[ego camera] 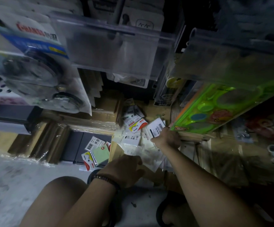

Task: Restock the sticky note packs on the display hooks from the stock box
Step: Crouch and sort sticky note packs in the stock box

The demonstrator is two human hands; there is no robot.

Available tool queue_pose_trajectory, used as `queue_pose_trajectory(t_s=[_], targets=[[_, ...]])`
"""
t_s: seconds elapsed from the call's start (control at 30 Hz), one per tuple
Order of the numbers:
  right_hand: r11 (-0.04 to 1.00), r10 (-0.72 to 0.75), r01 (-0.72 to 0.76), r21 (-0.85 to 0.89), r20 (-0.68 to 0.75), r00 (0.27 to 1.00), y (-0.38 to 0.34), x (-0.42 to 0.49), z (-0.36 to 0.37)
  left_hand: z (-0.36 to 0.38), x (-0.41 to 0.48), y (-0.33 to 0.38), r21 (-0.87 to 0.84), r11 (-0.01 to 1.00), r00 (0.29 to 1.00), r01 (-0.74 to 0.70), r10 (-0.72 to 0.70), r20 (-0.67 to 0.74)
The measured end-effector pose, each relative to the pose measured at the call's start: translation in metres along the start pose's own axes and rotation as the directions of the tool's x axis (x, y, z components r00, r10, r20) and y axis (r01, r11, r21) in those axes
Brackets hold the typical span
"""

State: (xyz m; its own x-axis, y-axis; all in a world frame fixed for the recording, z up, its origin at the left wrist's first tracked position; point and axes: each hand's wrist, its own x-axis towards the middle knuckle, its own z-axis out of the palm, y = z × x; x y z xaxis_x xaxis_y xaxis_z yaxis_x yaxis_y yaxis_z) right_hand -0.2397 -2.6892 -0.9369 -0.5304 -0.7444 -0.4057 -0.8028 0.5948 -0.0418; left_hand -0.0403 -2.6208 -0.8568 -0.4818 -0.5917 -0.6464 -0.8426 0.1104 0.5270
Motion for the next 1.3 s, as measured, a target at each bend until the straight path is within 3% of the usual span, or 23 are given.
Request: queue_pose_trajectory(t_s=[0.13, 0.2, 0.23, 0.3, 0.37, 0.4, 0.43, 0.5, 0.57, 0.63, 0.67, 0.7, 0.87, 0.97, 1.07, 1.2, 1.3], targets=[[0.98, 0.079, -0.074, 0.187, -0.019, 0.997, 0.005, -0.008, -0.006, -0.004, 0.003, -0.005, -0.015, 1.0, 1.0, -0.011, 0.011, -0.002], [0.915, 0.125, -0.122, 0.384, 0.016, 0.992, 0.012, -0.015, -0.013, -0.007, 0.004, -0.007, -0.043, 0.999, 0.999, -0.002, -0.001, -0.052], [0.839, 0.116, -0.118, 0.531, 0.037, 0.993, 0.017, -0.02, -0.017, -0.009, 0.003, -0.008, -0.057, 0.998, 0.997, 0.002, -0.007, -0.075], [0.584, 0.066, -0.131, 0.801, 0.114, 0.991, 0.03, -0.038, -0.028, -0.012, 0.001, -0.005, -0.074, 0.997, 0.992, -0.01, 0.0, -0.126], [0.348, -0.013, -0.23, 0.909, 0.251, 0.968, 0.043, -0.066, -0.041, -0.014, -0.001, 0.003, -0.102, 0.994, 0.983, -0.03, 0.011, -0.183], [0.302, -0.038, -0.24, 0.922, 0.264, 0.964, 0.05, -0.08, -0.044, -0.015, -0.004, 0.008, -0.123, 0.991, 0.981, -0.047, 0.022, -0.195], [0.287, -0.037, -0.212, 0.934, 0.232, 0.972, 0.056, -0.092, -0.045, -0.015, -0.006, 0.013, -0.15, 0.987, 0.977, -0.056, 0.023, -0.212], [0.371, -0.049, 0.006, 0.929, 0.013, 0.999, 0.068, -0.116, -0.041, -0.013, -0.013, 0.027, -0.255, 0.964, 0.977, -0.073, 0.018, -0.213], [0.483, -0.135, 0.239, 0.842, -0.198, 0.971, 0.081, -0.142, -0.034, -0.009, -0.024, 0.044, -0.525, 0.85, 0.989, -0.048, -0.034, -0.146], [0.516, -0.223, 0.404, 0.756, -0.337, 0.915, 0.094, -0.166, -0.025, -0.004, -0.032, 0.056, -0.866, 0.496, 0.996, 0.062, -0.083, 0.023], [0.512, -0.256, 0.468, 0.72, -0.392, 0.883, 0.1, -0.175, -0.023, -0.003, -0.037, 0.06, -0.939, 0.327, 0.994, 0.101, -0.06, 0.086], [0.514, -0.284, 0.52, 0.682, -0.437, 0.854, 0.103, -0.185, -0.023, 0.0, -0.041, 0.061, -0.961, 0.253, 0.994, 0.111, -0.047, 0.102], [0.525, -0.452, 0.69, 0.498, -0.524, 0.722, 0.105, -0.209, -0.036, 0.015, -0.055, 0.056, -0.964, 0.258, 0.991, -0.059, -0.102, -0.087], [0.504, -0.529, 0.715, 0.485, -0.481, 0.699, 0.11, -0.226, -0.04, 0.02, -0.075, 0.057, -0.965, 0.239, 0.989, -0.107, -0.079, -0.129], [0.451, -0.561, 0.657, 0.604, -0.381, 0.735, 0.114, -0.242, -0.042, 0.021, -0.098, 0.053, -0.946, 0.284, 0.97, -0.158, -0.136, -0.203], [0.416, -0.349, 0.603, 0.681, -0.493, 0.797, 0.109, -0.259, -0.06, 0.025, -0.14, 0.049, -0.904, 0.348, 0.942, -0.25, -0.13, -0.311], [0.256, -0.31, 0.475, 0.842, -0.394, 0.865, 0.101, -0.272, -0.088, 0.022, -0.178, 0.057, -0.822, 0.438, 0.895, -0.364, -0.08, -0.439]])
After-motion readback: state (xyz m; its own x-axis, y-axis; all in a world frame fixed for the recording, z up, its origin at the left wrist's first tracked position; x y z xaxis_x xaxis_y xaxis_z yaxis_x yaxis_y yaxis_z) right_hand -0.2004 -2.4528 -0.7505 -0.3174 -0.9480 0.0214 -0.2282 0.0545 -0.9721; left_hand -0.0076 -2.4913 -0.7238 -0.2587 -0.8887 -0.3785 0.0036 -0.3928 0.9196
